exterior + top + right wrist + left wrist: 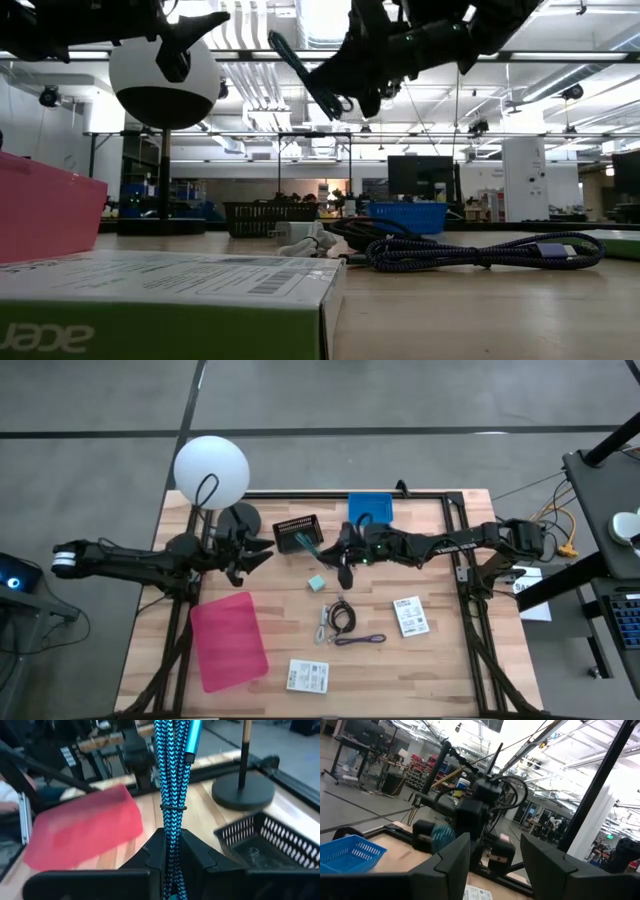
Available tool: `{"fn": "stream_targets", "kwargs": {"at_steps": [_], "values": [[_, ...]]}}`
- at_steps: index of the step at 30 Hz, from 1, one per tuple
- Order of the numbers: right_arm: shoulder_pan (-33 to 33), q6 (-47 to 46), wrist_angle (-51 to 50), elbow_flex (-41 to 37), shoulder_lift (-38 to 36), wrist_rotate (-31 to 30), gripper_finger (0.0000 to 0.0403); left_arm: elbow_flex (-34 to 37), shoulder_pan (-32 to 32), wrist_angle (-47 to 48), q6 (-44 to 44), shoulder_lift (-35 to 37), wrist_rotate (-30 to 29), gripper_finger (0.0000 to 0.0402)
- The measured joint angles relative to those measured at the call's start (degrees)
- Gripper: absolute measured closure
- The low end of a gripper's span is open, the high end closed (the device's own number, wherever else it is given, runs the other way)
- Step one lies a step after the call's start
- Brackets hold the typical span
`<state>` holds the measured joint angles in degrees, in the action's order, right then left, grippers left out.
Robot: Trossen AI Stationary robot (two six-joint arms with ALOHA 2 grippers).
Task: Pick and place items into bin
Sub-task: Put the blue patterned charger cable into the light pink bin
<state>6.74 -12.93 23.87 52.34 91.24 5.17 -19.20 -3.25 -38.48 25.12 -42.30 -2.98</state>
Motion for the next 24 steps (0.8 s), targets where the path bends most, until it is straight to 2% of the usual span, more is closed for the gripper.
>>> {"fn": "stream_targets", "kwargs": {"at_steps": [12,24], "values": [[-0.8,-0.8,6.7,-0.1,0.0,0.0,0.0374,0.0,0.0,-0.1,0.0,-2.3,0.0,0.0242],[-2.5,-3.4,8.5,1.3,0.0,1.4,0.0374,0.0,0.0,-2.1,-0.7,-2.7,-0.3,0.0242]]}}
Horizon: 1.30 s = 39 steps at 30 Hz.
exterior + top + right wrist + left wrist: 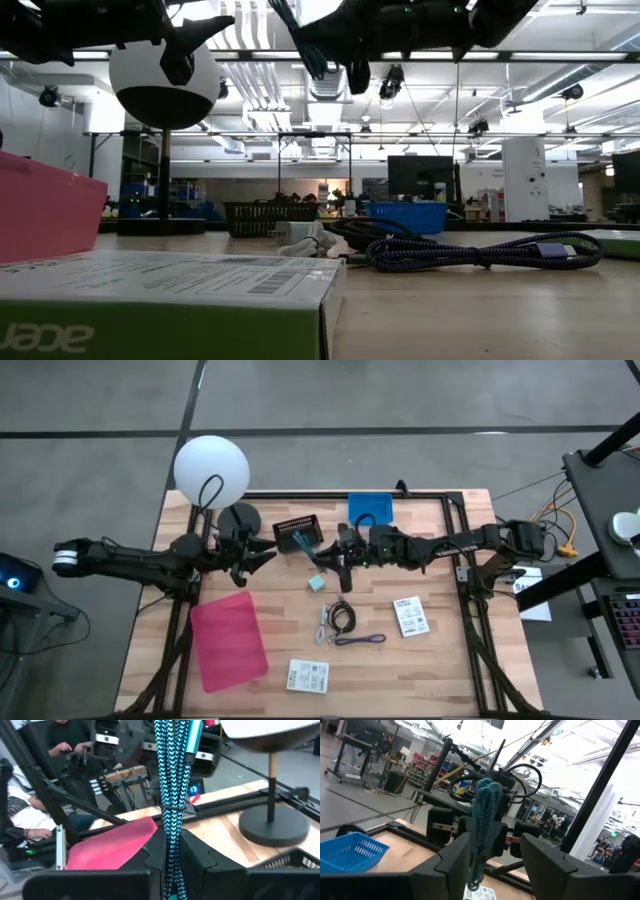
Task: Pick and place items into bin
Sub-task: Put the blue patterned charger cable into the light pink bin
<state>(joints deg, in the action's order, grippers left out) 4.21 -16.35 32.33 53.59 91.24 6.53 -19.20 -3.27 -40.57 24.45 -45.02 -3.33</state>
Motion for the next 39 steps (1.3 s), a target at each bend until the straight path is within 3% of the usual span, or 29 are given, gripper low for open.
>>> {"fn": "stream_targets", "kwargs": {"at_steps": [11,31,39], "values": [[-0.7,0.2,-0.7,4.1,0.0,0.1,0.0374,0.0,0.0,-4.8,-4.4,-2.2,0.0,0.0242],[-0.7,2.9,-3.8,4.8,0.1,-0.1,0.0374,0.0,0.0,-36.3,-5.4,-18.9,0.0,0.0242],[-0.7,3.0,-4.7,4.8,0.1,-0.1,0.0374,-3.3,0.0,-39.6,-5.7,-24.6,0.0,0.0242]]}}
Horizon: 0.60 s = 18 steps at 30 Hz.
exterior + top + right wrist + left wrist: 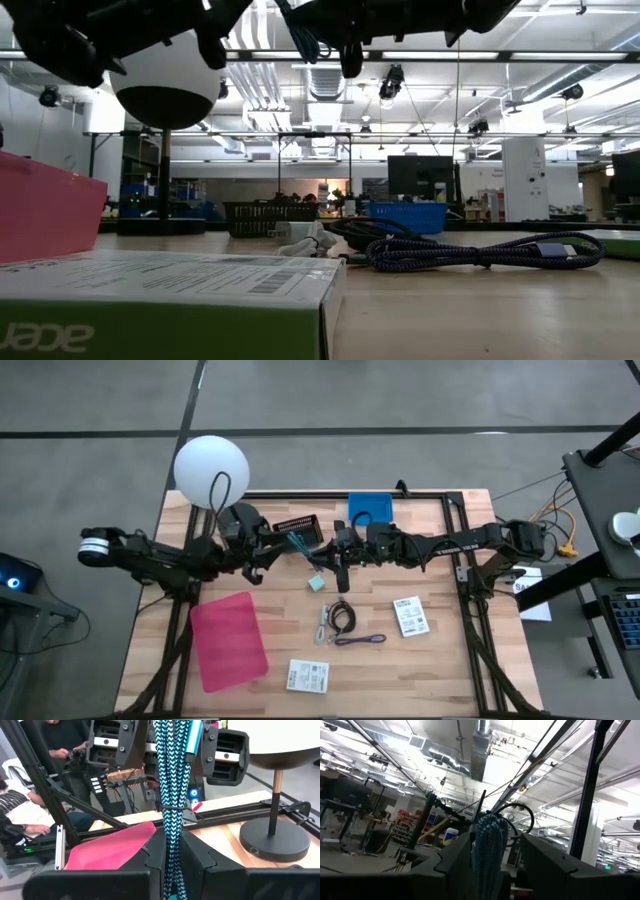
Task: Pick and place items into bin
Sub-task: Put the blue patterned charger cable into the light pink bin
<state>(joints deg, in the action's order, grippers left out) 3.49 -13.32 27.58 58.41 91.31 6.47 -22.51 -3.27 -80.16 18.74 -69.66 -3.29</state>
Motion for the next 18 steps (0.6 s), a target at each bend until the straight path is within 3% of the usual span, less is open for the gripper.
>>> {"fn": "stream_targets", "kwargs": {"at_steps": [8,18], "values": [[0.0,0.0,-0.3,0.0,0.0,0.0,0.0374,-3.6,0.0,0.1,-0.1,-4.5,0.0,0.0242],[0.0,0.0,-0.4,0.0,0.0,-0.1,0.0374,-4.3,0.0,0.1,-0.1,-4.6,0.0,0.0242]]}}
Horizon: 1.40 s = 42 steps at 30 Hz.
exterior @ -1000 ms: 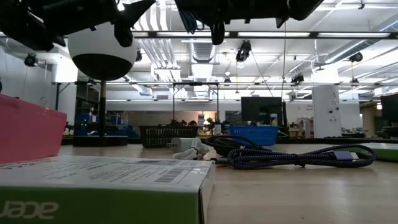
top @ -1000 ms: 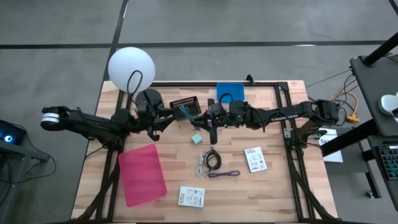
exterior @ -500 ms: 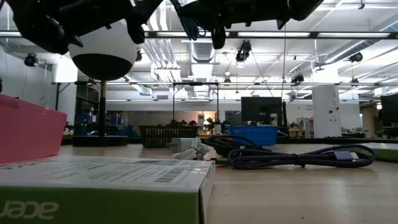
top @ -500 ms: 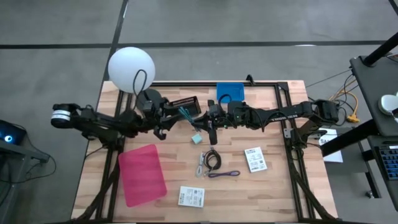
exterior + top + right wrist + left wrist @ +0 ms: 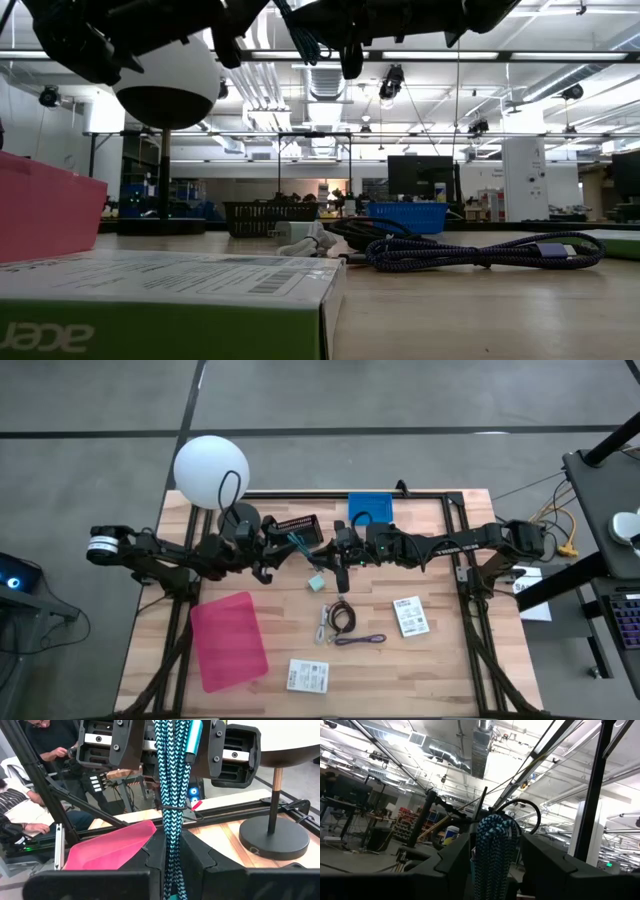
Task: Pick and place items into bin
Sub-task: Put the blue patterned charger cable into the light pink bin
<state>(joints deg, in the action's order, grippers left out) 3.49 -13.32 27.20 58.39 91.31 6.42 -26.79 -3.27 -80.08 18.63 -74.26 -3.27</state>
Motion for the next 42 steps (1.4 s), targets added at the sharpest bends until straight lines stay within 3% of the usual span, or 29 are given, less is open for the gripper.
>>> {"fn": "stream_targets", "kwargs": {"at_steps": [21,34,42], "values": [[0.0,0.0,0.0,0.0,0.0,0.0,0.0374,0.0,-0.1,0.0,0.0,0.0,0.0,0.0246],[0.0,0.0,0.0,0.0,0.0,0.1,0.0374,0.0,-0.1,0.0,-0.1,0.0,1.1,0.0356],[-0.2,-2.0,0.1,0.0,-0.1,0.1,0.0374,0.0,-0.2,0.0,0.0,0.0,1.2,0.0384]]}}
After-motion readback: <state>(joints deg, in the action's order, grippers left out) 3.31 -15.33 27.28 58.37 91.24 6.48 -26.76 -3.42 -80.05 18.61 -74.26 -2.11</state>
